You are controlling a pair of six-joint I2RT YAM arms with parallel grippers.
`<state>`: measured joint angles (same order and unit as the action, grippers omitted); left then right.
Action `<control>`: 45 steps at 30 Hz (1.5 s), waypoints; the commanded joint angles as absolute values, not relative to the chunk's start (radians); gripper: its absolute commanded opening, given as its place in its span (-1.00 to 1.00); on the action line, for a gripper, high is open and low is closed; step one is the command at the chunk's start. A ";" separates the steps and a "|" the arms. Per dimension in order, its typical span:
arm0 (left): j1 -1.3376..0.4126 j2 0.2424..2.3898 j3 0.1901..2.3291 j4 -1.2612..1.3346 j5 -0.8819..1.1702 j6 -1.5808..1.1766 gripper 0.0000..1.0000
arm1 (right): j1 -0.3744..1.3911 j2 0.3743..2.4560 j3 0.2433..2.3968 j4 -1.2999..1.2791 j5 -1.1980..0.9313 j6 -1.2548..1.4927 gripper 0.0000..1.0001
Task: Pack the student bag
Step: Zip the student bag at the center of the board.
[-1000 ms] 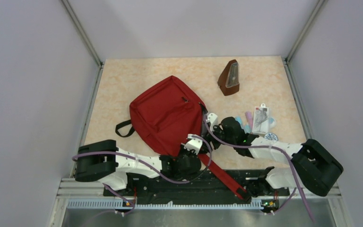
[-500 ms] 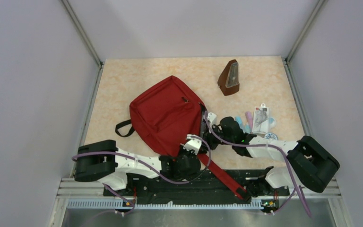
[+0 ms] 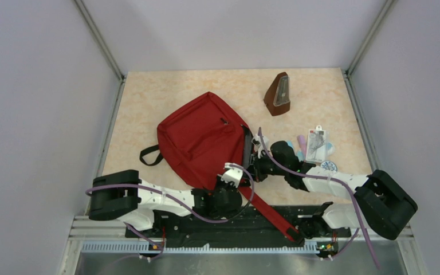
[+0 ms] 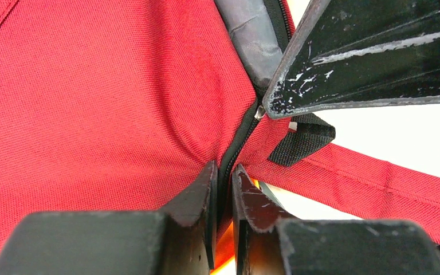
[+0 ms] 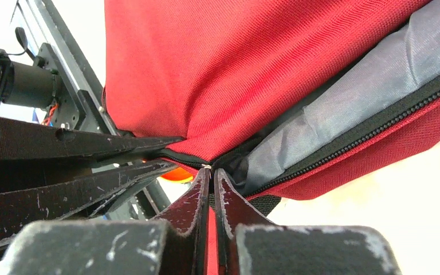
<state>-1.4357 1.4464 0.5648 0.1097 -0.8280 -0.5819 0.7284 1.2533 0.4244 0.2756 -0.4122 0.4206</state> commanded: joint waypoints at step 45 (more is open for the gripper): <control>-1.454 1.208 0.465 -0.208 -0.933 -0.745 -0.84 | 0.574 1.341 0.504 0.572 0.161 0.283 -1.00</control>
